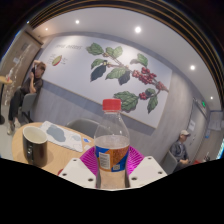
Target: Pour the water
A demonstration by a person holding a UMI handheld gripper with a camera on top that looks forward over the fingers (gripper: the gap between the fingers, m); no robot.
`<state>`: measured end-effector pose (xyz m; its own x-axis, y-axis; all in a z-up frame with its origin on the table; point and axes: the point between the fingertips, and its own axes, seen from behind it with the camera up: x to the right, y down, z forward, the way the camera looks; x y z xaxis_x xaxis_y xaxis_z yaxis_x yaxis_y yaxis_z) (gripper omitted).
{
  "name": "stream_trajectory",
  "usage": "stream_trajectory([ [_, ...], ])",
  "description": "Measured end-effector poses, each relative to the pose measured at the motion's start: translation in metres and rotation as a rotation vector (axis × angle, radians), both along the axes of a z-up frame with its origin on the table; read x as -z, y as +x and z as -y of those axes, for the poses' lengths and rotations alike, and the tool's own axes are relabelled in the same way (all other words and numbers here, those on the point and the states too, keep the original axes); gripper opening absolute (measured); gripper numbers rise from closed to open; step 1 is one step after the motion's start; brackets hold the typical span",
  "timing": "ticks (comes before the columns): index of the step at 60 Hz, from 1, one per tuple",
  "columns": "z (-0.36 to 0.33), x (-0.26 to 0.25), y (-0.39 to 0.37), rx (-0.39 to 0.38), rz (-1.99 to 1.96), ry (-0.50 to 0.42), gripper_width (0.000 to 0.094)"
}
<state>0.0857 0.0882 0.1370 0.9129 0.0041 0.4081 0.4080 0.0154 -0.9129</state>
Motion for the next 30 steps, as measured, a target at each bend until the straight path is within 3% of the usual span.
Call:
stream_trajectory([
  [9, -0.004, -0.032, -0.037, 0.071, 0.701, 0.083, 0.0322],
  [14, 0.010, -0.072, -0.057, 0.065, 1.070, 0.114, 0.0321],
  [25, 0.009, -0.067, -0.105, 0.050, 1.672, 0.212, 0.0323],
  [30, 0.020, -0.088, -0.114, 0.037, 1.853, 0.230, 0.0330],
])
